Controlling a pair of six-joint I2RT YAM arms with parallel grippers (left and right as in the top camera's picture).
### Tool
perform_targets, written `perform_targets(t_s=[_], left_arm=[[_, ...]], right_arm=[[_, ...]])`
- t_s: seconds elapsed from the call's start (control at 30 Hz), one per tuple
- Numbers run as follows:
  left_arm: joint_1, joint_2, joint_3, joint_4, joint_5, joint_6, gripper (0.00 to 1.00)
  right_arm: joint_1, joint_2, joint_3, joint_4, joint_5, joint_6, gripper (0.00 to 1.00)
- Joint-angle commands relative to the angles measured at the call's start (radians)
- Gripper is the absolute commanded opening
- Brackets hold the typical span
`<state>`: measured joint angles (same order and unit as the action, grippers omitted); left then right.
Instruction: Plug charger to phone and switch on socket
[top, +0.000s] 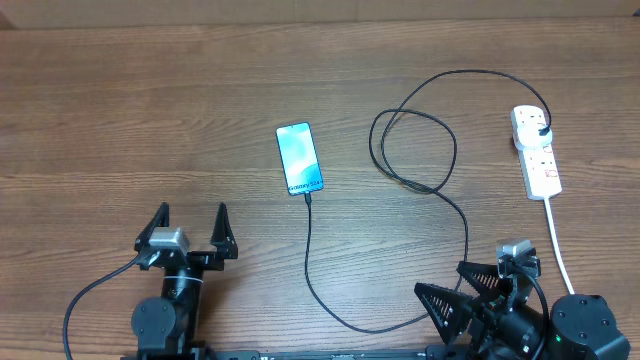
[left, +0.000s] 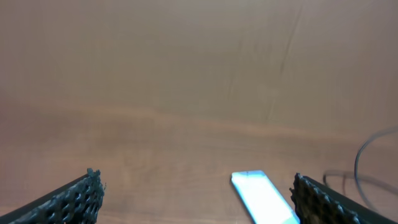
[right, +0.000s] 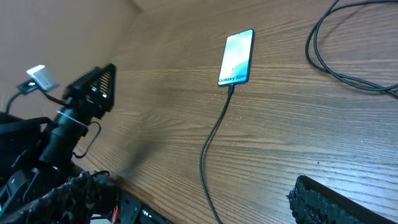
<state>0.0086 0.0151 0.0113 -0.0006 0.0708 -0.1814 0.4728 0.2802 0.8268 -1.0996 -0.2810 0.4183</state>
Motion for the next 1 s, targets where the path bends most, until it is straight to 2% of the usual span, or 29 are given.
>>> perform_targets(t_s=[0.0,0.97], left_arm=[[0.002,-0.013,-0.007,-0.068,0.000,-0.010,1.00],[0.002,-0.011,-0.007,-0.072,0.000,0.002,0.99]], right_arm=[[0.004,-0.003,-0.003,0.004,0.011,0.001,1.00],[0.004,-0.003,-0.003,0.004,0.011,0.001,1.00]])
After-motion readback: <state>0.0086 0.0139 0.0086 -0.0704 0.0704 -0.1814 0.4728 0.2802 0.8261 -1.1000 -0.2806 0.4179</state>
